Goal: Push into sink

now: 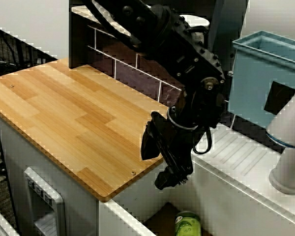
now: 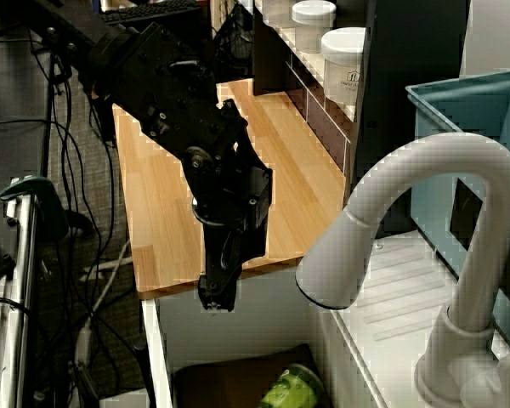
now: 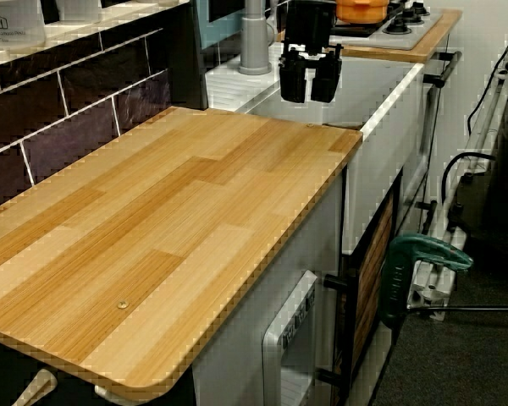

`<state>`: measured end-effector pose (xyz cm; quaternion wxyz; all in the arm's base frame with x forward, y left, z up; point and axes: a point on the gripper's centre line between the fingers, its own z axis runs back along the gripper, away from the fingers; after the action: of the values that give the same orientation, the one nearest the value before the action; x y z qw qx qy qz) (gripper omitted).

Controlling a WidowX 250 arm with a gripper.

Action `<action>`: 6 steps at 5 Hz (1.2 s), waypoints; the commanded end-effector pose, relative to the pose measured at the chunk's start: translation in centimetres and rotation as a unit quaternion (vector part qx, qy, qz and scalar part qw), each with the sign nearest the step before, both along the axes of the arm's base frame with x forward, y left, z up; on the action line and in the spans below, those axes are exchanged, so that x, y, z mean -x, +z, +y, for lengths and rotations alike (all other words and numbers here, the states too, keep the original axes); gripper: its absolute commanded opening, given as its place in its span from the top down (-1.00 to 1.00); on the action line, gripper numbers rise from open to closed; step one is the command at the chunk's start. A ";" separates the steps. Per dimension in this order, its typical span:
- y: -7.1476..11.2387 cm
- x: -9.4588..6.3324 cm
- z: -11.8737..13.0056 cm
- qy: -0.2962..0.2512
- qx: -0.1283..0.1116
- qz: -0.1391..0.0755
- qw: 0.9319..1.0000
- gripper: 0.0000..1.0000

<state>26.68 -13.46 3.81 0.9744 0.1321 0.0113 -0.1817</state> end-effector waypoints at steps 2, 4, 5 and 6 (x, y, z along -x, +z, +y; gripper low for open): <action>1.2 -0.6 -0.2 0.002 0.013 -0.020 1.000 -1.00; 1.2 -0.6 -0.2 0.002 0.013 -0.020 1.000 -1.00; 1.2 -0.6 -0.2 0.002 0.013 -0.020 1.000 -1.00; 1.2 -0.6 -0.2 0.002 0.013 -0.020 1.000 -1.00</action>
<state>26.76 -13.24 3.76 0.9750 0.1311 0.0135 -0.1788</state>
